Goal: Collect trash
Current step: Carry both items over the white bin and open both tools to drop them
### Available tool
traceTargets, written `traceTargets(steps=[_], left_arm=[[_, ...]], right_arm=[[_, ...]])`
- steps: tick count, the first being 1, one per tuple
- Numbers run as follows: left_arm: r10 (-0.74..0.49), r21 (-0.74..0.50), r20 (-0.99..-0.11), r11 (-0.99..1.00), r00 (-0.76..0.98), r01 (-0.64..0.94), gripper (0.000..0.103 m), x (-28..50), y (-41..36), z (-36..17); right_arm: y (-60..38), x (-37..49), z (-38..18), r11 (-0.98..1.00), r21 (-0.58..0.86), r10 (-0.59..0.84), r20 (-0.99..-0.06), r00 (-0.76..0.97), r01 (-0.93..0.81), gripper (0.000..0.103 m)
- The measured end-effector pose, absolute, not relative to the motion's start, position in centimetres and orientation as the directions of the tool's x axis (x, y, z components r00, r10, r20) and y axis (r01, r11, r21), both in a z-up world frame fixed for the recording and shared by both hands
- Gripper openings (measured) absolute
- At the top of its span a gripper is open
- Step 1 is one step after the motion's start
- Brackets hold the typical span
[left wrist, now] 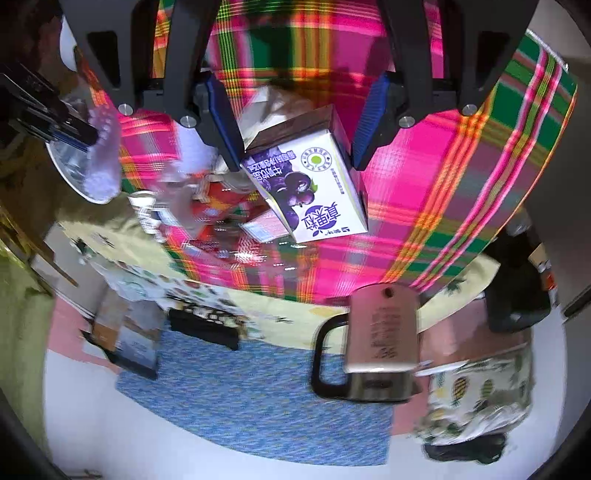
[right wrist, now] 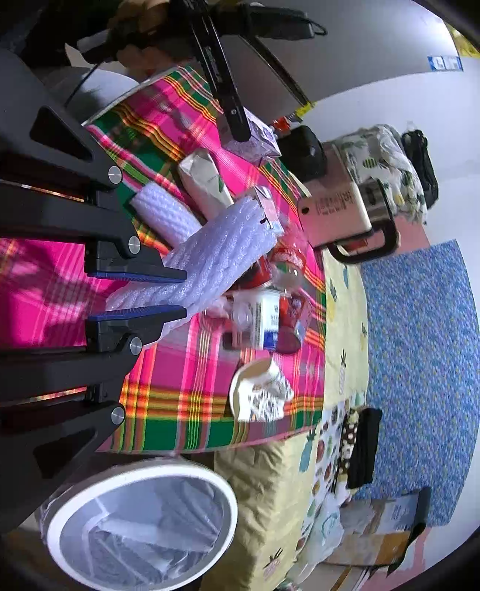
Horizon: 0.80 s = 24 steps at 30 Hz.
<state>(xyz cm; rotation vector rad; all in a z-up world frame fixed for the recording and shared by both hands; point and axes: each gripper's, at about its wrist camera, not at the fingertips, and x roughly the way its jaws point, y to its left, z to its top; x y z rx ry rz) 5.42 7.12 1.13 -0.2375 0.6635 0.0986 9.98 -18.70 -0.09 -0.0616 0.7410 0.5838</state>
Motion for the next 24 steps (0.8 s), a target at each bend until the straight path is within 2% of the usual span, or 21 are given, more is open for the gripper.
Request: traceTargets(steps=[12,24], left_arm=[[-0.252,-0.187,-0.606,0.967,0.755,0.173,0.062,9.9,-4.4,2.5],[-0.462,-0.208,-0.615,0.877,0.639,0.434,0.062,14.3,-15.0,1.6]], right_arm=[[-27.3,10.2,0.3,0.941,0.156,0.328,-0.639,0.696,-0.301,0.013],[-33.5,10.8,-1.2,0.99,0.132,0.123,-0.695,0.709,-0.043,0.013]])
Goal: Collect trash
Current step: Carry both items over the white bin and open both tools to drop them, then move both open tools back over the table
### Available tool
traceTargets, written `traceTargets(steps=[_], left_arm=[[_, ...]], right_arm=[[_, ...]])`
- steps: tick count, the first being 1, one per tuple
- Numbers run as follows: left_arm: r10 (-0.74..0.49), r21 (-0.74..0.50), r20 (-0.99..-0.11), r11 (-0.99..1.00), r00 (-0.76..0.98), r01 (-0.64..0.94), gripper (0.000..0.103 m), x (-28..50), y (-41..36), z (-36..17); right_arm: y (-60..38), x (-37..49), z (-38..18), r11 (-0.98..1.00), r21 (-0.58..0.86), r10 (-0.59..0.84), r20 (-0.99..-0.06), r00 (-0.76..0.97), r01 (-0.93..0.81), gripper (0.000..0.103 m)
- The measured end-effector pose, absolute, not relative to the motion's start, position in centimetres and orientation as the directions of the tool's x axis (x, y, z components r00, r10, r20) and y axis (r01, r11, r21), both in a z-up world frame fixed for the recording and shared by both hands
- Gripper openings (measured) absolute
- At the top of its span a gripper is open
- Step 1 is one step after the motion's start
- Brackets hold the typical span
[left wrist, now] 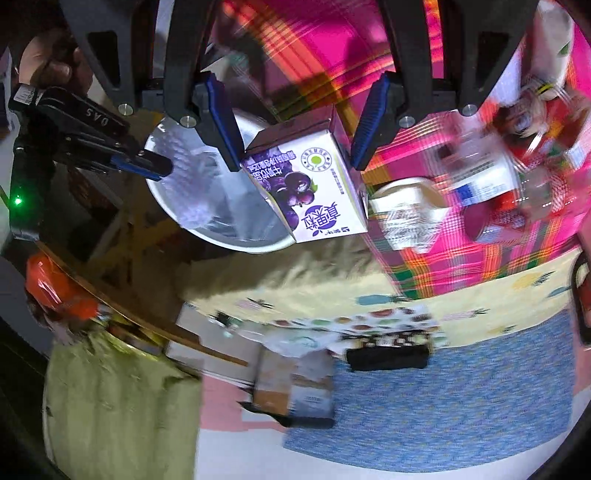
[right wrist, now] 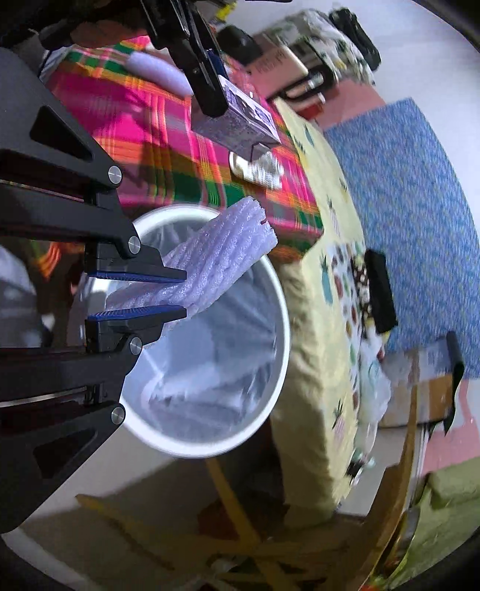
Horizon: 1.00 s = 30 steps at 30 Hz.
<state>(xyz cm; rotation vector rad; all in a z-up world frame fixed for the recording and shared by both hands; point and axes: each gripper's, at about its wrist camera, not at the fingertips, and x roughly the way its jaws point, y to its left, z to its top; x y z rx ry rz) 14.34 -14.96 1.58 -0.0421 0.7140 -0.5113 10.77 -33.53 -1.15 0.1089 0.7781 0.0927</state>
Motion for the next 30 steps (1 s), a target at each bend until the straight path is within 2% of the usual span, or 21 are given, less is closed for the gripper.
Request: traceTargets(steps=[12,18,19,21,22,23,30], left_arm=[[-0.533,-0.237,-0.671,0.812,0.515,0.533,0.062,16.5,-20.1,-1.1],[-0.534,-0.234,-0.674,0.81,0.511,0.537,0.064,16.8,-20.4,-1.2],[-0.534,-0.234,-0.673,0.81,0.512,0.537,0.065,17.0,-20.3,-1.2],[-0.535,-0.238,-0.67,0.811,0.514,0.535,0.067,16.9,-20.2,-1.2],[-0.536,-0.241,-0.669,0.812,0.516,0.532,0.067,17.0,-20.1,-1.2],[-0.536,-0.243,-0.667,0.813,0.517,0.529,0.067,17.0,-19.9,-1.1],[-0.524,-0.256,-0.655,0.831,0.544,0.493,0.067,16.0,-18.3,-0.6]], right_arm=[[-35.9,11.9,-2.3,0.99,0.138,0.103,-0.731,0.675,-0.003,0.013],[-36.3,12.3,-2.9,0.989,0.148,0.11,-0.748,0.654,0.003,0.019],[-36.4,12.3,-2.8,0.989,0.149,0.108,-0.745,0.658,0.006,0.023],[-36.6,12.1,-2.6,0.987,0.158,0.111,-0.736,0.668,0.011,0.04],[-36.7,12.0,-2.5,0.986,0.165,0.114,-0.732,0.672,0.011,0.056],[-36.7,12.0,-2.4,0.985,0.171,0.119,-0.729,0.674,0.01,0.061],[-36.3,11.1,-1.5,0.983,0.182,0.136,-0.706,0.695,-0.009,0.061]])
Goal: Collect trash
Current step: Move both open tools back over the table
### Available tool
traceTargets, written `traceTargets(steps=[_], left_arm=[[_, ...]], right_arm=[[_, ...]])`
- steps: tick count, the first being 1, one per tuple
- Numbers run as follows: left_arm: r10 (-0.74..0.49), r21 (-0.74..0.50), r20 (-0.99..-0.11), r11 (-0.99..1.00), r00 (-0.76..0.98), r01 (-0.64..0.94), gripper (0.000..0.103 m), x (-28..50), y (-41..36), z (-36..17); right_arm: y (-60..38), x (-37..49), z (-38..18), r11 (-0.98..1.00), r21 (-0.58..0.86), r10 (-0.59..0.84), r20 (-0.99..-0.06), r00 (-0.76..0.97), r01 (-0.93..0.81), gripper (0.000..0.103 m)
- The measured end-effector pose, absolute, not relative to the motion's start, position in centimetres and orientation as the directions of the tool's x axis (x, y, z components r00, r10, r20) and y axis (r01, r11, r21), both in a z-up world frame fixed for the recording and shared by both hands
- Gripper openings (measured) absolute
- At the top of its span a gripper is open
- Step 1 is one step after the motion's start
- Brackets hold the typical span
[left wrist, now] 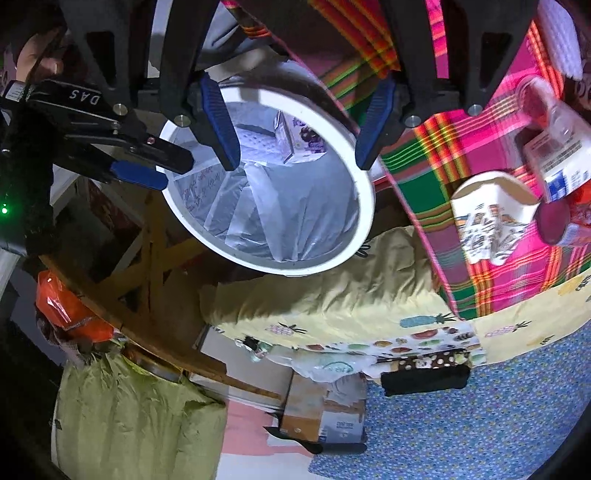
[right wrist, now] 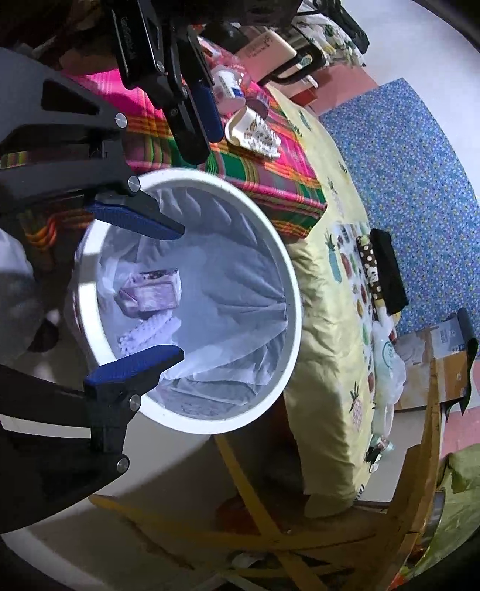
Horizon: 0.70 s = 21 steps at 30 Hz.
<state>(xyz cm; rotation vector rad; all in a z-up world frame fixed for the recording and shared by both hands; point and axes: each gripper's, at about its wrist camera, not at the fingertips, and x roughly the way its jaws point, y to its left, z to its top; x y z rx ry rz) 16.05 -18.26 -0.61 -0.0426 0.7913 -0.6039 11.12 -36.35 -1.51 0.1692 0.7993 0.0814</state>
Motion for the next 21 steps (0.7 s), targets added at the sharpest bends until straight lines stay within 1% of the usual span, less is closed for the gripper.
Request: traceTargets(steps=[8,12,21], left_arm=[[-0.456,-0.246,-0.654,0.883,0.603,0.401,0.067,14.2,-14.8,-0.4],[-0.409,-0.218,-0.651,0.908,0.64,0.358,0.067,13.1,-12.9,-0.3],[-0.357,-0.224,-0.641,0.934,0.68,0.279,0.067,10.8,-8.3,-0.1]], right_arm=[[-34.4,10.2,-0.4,0.979,0.19,0.184,-0.676,0.714,-0.072,0.061],[-33.1,9.9,-0.2,0.975,0.196,0.208,-0.672,0.711,-0.1,0.061],[-29.8,9.4,0.2,0.95,0.246,0.31,-0.649,0.695,-0.193,0.061]])
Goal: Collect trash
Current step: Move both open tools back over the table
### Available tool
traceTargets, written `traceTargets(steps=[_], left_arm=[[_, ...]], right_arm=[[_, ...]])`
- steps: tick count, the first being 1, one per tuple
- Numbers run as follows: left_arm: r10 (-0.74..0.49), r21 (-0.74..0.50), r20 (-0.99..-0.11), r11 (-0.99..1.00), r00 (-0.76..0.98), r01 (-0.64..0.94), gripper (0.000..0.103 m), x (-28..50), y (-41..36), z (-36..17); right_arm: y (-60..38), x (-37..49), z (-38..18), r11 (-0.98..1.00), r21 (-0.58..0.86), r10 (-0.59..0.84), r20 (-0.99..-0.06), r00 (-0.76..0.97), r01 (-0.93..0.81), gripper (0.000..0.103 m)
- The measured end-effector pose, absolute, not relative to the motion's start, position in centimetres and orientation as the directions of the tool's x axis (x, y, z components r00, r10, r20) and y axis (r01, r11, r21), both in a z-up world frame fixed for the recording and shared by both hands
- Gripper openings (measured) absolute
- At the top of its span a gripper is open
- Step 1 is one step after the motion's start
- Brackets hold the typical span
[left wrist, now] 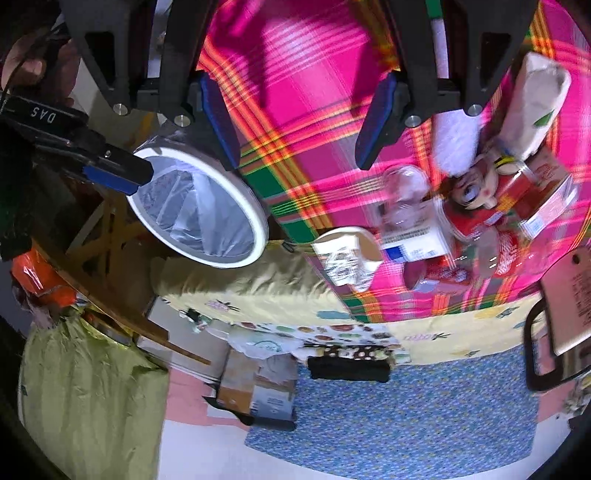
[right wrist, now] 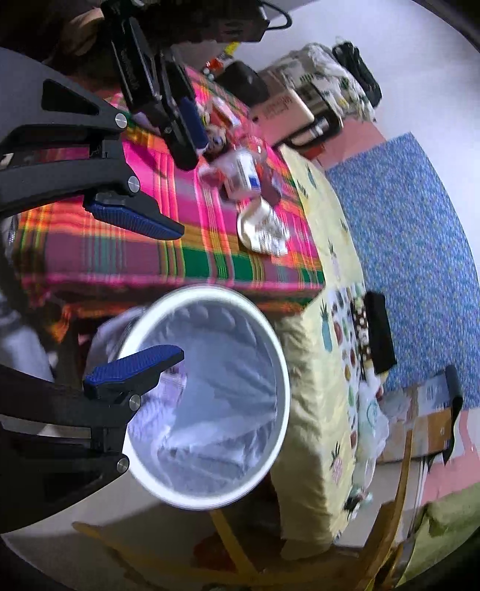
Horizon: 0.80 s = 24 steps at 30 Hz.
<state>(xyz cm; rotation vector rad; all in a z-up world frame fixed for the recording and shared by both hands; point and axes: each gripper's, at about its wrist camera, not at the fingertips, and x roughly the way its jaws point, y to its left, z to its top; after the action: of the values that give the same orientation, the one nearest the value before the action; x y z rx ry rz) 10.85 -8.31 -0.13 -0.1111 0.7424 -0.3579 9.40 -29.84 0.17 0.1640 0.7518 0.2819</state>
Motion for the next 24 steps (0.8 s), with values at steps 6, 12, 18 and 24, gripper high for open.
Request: traceTargets(steps=[6,12,18,24], left_arm=[[-0.291,-0.205,-0.643,0.957,0.709,0.206,0.067,9.8,-5.1,-0.1],[-0.218,-0.178,-0.639,0.975,0.738,0.135,0.067,9.4,-2.0,-0.1],[-0.161,-0.158,-0.633,0.984,0.757,0.077,0.067,10.2,0.8,0.1],[-0.13,-0.126,-0.646,0.99,0.752,0.063,0.067,11.9,2.2,-0.5]], right_arm=[[-27.2,9.7,-0.1,0.928,0.261,0.372,-0.657,0.656,-0.264,0.061],[-24.9,9.8,-0.2,0.908,0.268,0.415,-0.668,0.617,-0.32,0.061],[-23.3,10.2,0.2,0.898,0.253,0.43,-0.674,0.6,-0.359,0.061],[-22.0,10.7,0.4,0.889,0.241,0.443,-0.672,0.593,-0.39,0.061]])
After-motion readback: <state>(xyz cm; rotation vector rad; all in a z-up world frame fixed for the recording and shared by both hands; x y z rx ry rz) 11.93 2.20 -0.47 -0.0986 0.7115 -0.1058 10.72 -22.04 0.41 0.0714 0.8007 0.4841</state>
